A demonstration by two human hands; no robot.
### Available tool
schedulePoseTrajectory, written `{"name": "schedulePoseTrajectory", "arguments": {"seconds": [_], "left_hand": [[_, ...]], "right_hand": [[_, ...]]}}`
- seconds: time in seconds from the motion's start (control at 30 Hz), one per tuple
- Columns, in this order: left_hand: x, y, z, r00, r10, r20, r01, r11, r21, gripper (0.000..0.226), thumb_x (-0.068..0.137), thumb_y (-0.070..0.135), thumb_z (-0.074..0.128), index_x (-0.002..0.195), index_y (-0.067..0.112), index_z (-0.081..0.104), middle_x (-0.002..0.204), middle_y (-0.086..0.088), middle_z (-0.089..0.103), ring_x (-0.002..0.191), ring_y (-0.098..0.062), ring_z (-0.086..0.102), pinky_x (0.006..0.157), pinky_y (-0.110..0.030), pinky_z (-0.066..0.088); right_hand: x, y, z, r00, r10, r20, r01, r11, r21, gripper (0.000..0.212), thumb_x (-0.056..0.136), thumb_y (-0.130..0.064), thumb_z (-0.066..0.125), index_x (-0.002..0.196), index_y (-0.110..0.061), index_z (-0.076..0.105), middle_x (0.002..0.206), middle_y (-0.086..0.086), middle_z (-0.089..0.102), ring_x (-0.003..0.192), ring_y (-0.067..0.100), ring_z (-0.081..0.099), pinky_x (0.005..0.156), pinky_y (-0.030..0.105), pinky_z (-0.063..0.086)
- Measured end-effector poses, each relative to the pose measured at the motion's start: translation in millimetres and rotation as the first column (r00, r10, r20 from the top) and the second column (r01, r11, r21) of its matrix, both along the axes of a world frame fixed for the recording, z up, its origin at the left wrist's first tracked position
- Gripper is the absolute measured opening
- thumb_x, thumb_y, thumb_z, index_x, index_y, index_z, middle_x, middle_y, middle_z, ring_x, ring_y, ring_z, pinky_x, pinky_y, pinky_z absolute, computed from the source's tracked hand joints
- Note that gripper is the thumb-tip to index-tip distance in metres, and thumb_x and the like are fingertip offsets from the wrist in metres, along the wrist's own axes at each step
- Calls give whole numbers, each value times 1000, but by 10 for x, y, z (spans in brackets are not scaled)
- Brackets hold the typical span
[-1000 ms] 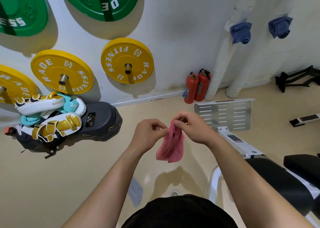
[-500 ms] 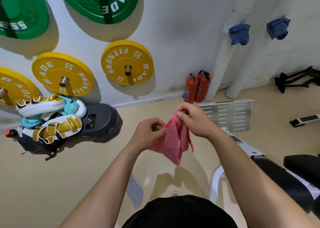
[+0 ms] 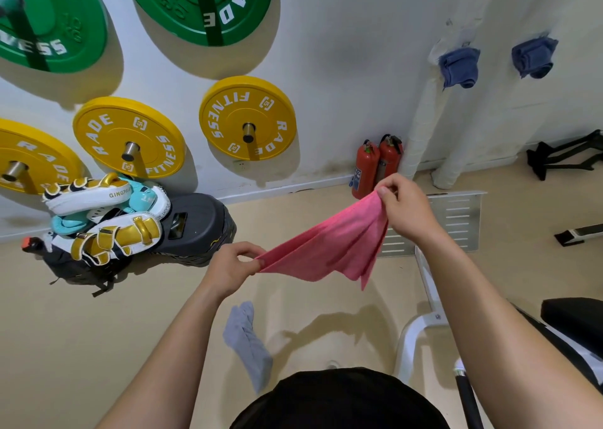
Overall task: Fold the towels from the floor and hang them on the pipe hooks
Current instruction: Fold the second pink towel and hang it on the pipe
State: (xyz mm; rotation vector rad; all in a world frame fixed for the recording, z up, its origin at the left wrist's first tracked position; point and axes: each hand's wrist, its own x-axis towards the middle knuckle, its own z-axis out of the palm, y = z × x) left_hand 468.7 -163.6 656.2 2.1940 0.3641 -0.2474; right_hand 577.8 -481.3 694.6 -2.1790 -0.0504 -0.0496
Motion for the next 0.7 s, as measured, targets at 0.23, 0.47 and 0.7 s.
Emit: {"name": "schedulePoseTrajectory", "arguments": {"seconds": [0.23,0.47,0.7], "left_hand": [[19,-50,141,978,206,-10,-200,933,-298,17,86,-8,61,91,1,75,89,-30,71,71,-20,71,71,-24,60],[10,-118,178,996,-73,50,67,992,107,20,71,20,85,87,25,74,76,6,72,66,-6,61,61,-17,48],[47,-2,155,961,8,276,-60,982,180,9,93,22,66,88,21,73,80,13,70,78,-2,62,70,-24,46]], "right_hand": [[0,-27,-129,997,-69,-44,69,998,-2,16,102,-12,47,94,-16,60,93,-2,61,92,16,55,79,26,36],[-3,-83,-236,987,-125,-105,122,992,-38,17,103,-14,42,96,-14,58,102,1,59,98,18,51,85,28,36],[-64,-84,-432,976,-64,-210,51,997,-64,22,103,-15,44,102,-9,65,106,7,67,103,26,59,89,36,44]]}}
